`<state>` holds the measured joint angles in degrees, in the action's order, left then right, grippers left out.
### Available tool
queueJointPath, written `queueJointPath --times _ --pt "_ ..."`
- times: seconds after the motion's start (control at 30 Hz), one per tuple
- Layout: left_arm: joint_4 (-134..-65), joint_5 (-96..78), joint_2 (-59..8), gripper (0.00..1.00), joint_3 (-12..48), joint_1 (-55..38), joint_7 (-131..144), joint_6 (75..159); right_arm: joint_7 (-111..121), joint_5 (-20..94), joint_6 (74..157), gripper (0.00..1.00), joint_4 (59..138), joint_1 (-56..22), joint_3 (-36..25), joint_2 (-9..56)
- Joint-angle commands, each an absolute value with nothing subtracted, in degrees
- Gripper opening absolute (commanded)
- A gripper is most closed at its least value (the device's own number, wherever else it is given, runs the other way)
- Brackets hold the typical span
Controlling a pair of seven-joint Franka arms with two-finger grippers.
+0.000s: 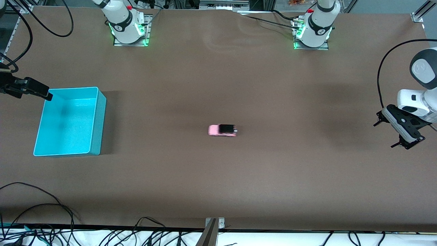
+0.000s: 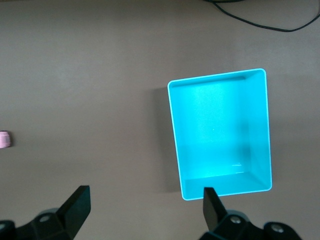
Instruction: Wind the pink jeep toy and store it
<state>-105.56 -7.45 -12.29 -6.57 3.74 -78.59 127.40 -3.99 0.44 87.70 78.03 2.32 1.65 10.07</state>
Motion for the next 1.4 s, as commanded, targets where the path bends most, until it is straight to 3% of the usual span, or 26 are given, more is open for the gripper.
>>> queueJointPath --times 0.0,0.33,0.67,1.37 --pt "-103.2 -5.4 -10.5 1.0 -6.9 2.9 -70.2 122.4 -3.3 1.5 88.3 1.0 77.8 3.0 1.8 10.0" --pt "-97.2 0.2 -8.4 1.0 -6.0 1.6 -48.3 109.2 -3.5 1.6 89.1 1.0 78.1 2.5 2.1 11.2" --pt "-91.8 0.2 -8.2 1.0 -5.3 1.2 -42.1 101.6 -3.3 1.7 89.0 1.0 78.0 2.5 2.1 11.2" --pt "-88.9 0.5 -7.6 1.0 -2.7 1.2 -28.4 97.3 -3.2 1.5 89.1 1.0 79.3 1.8 2.5 12.2"
